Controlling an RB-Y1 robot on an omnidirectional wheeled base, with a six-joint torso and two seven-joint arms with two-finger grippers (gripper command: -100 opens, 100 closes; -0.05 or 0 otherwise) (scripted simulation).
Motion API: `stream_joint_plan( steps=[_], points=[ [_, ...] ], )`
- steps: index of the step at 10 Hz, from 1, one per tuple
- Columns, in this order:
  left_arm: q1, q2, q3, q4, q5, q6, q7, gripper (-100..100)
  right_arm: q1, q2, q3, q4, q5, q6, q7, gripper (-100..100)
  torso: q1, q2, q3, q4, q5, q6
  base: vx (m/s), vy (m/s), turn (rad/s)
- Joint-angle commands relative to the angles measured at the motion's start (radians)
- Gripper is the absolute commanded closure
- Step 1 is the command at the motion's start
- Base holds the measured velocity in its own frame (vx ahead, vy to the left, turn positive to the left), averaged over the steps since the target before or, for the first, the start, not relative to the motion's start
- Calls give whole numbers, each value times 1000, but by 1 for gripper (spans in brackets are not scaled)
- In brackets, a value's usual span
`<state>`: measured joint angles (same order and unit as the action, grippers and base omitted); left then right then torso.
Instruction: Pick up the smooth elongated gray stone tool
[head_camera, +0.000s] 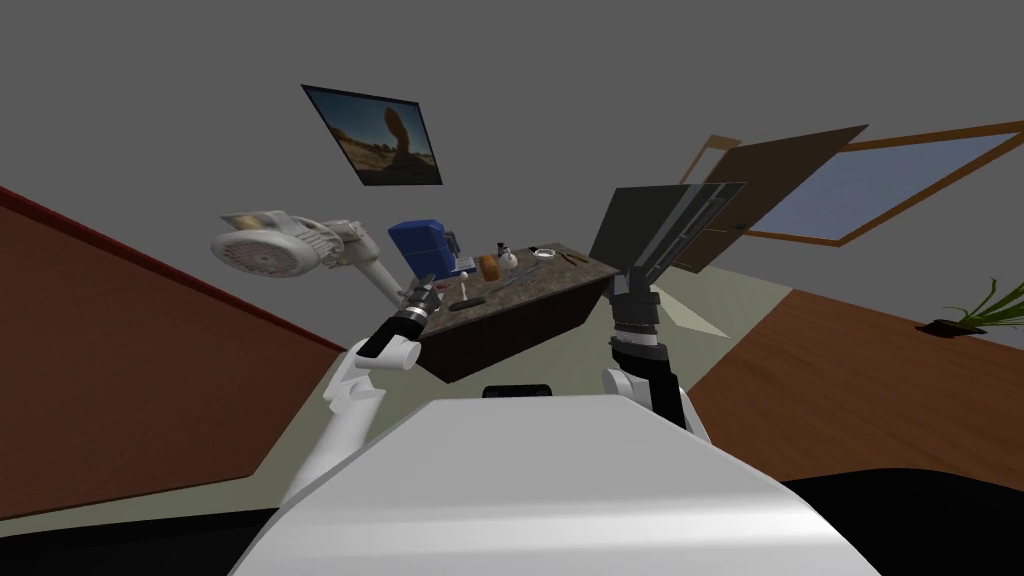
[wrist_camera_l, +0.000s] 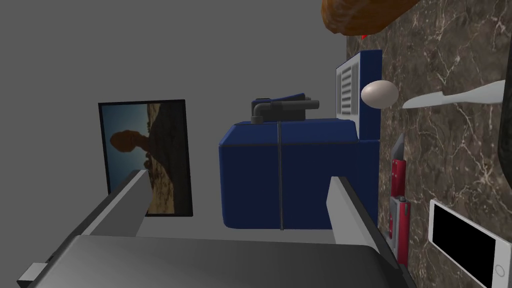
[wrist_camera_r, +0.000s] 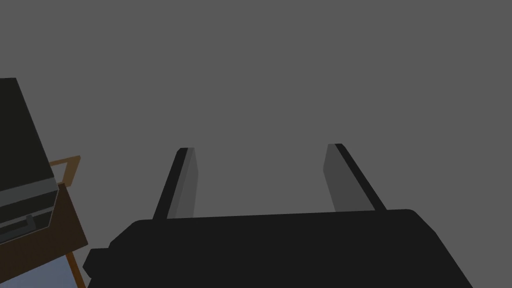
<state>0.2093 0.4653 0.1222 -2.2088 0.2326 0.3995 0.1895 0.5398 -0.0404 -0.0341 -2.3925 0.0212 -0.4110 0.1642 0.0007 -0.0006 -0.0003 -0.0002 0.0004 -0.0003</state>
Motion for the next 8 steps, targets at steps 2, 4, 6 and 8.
stream_joint_plan(
  steps=[2, 4, 6, 8],
  points=[
    [-26, 29, 11, 21, 21, 70, 29, -100, 0, 0, 0, 0, 0, 0, 0, 0, 0, 0, 0, 0, 0, 0, 1, 6, -57],
    [-45, 51, 21, 36, 40, 126, 53, -100, 0, 0, 0, 0, 0, 0, 0, 0, 0, 0, 0, 0, 0, 0, 5, 9, -68],
    [-45, 51, 21, 36, 40, 175, 53, -100, 0, 0, 0, 0, 0, 0, 0, 0, 0, -1, 0, 0, 0, 0, 5, 5, -18],
    [-63, 73, 31, 53, 60, 243, 77, -100, 0, 0, 0, 0, 0, 0, 0, 0, -1, -1, 0, 0, 0, 0, 10, -1, -73]
  ],
)
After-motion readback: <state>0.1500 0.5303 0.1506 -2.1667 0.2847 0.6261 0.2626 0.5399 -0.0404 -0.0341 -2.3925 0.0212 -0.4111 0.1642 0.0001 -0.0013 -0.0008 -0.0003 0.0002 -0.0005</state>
